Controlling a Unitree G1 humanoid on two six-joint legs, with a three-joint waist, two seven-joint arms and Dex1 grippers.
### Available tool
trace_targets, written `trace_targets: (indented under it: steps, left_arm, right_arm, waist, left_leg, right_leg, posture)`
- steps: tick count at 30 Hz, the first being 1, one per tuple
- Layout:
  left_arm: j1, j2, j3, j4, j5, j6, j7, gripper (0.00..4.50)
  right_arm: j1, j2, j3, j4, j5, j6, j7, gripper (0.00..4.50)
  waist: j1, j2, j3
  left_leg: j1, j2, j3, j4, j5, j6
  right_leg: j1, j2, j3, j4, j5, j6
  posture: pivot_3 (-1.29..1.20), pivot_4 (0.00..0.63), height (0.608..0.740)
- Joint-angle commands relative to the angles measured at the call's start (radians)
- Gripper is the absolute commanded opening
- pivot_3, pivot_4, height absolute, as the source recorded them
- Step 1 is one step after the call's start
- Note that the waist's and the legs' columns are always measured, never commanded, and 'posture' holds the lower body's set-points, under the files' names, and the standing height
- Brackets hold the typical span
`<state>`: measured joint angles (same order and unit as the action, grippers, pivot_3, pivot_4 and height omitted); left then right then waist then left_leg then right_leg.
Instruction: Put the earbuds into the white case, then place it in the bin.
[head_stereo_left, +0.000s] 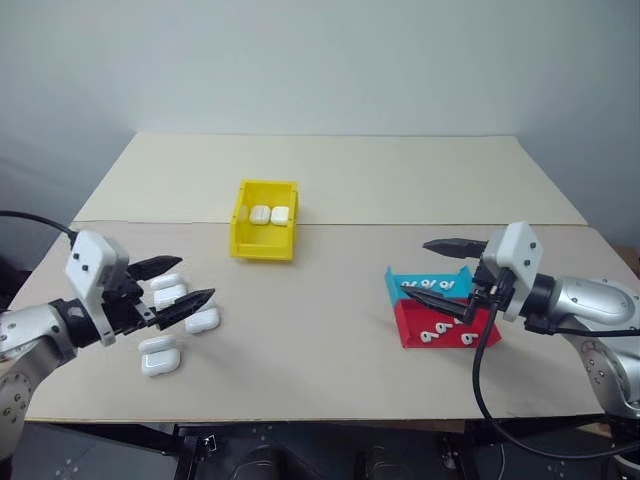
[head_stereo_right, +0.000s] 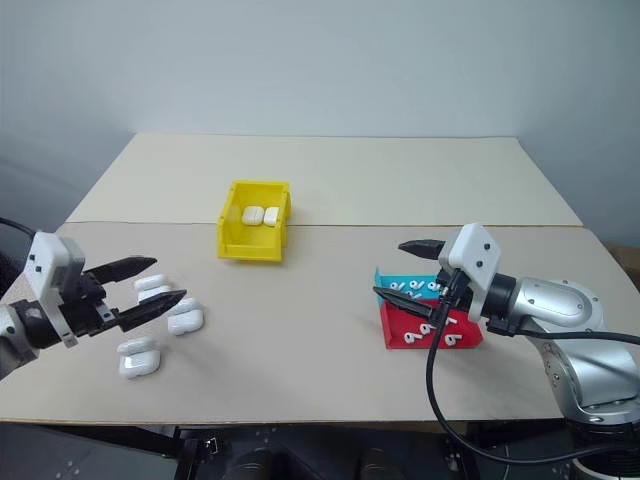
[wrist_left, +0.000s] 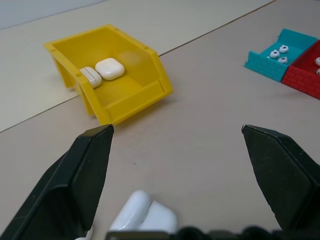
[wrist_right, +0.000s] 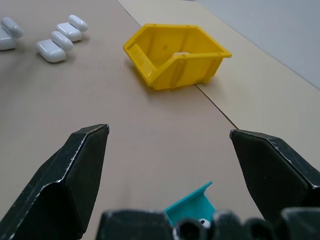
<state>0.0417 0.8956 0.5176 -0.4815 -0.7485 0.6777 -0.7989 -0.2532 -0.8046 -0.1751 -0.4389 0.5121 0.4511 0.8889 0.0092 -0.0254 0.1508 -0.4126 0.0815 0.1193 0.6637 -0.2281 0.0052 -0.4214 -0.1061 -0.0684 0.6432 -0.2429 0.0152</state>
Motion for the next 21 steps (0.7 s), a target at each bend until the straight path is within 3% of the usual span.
trace_targets:
  steps: [1,11,21]
  left_arm:
    - [0.013,0.016,0.037,-0.037,0.01,-0.042,-0.033,4.48]
    - [0.104,0.132,0.127,0.003,0.036,-0.028,-0.17,4.48]
    - [0.082,0.104,0.132,0.009,0.085,-0.014,-0.101,4.48]
  right_arm:
    - [-0.014,-0.01,-0.02,-0.012,-0.001,-0.022,0.001,4.5]
    - [-0.017,-0.009,-0.026,-0.012,-0.001,-0.024,-0.002,4.5]
    - [0.001,0.02,-0.023,-0.038,0.009,-0.011,-0.042,4.5]
  waist:
    - [0.001,0.0,0.0]
    - [0.0,0.0,0.0]
    - [0.001,0.0,0.0]
  left_leg:
    - [0.0,0.0,0.0,0.0,0.0,0.0]
    - [0.0,0.0,0.0,0.0,0.0,0.0]
    - [0.0,0.0,0.0,0.0,0.0,0.0]
  right_leg:
    - [0.0,0.0,0.0,0.0,0.0,0.0]
    - [0.0,0.0,0.0,0.0,0.0,0.0]
    - [0.0,0.0,0.0,0.0,0.0,0.0]
  posture:
    - [0.0,0.15,0.74]
    - [0.0,0.15,0.74]
    - [0.0,0.15,0.74]
